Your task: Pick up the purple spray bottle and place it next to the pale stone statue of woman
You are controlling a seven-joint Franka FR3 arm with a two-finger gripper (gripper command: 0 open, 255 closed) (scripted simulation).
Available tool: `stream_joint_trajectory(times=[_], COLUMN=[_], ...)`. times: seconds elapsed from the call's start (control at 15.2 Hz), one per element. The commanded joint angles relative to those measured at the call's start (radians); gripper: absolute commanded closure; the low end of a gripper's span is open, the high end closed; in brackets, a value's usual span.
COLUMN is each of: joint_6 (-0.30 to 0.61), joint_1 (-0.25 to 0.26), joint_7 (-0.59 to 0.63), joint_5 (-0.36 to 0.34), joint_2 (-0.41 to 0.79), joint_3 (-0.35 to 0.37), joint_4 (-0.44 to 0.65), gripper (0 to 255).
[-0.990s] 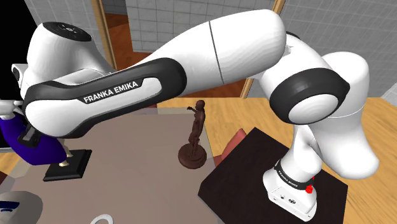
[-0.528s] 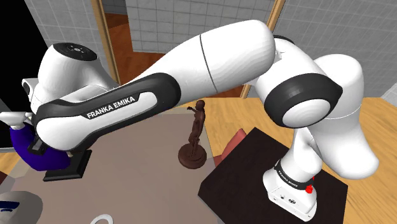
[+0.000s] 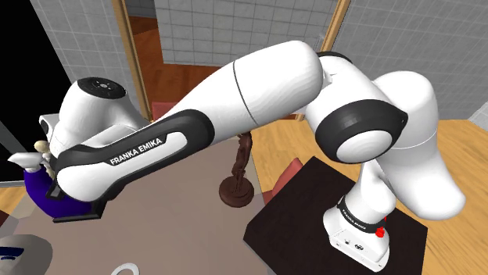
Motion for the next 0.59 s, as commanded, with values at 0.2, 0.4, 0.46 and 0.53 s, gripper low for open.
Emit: stream_joint_trajectory(times=[0.2, 0.4, 0.46, 0.53], joint_6=[0.045, 0.07, 0.078, 0.085], joint_1=[-0.01, -0.016, -0.018, -0.02], joint_7=[-0.019, -0.029, -0.032, -0.036], joint_5=[0.014, 0.022, 0.024, 0.027], joint_2=[0.035, 0.059, 0.068, 0.076], joint_3=[0.017, 0.027, 0.031, 0.035], joint_4=[-0.008, -0.008, -0.007, -0.006], gripper=[255, 255, 255, 255])
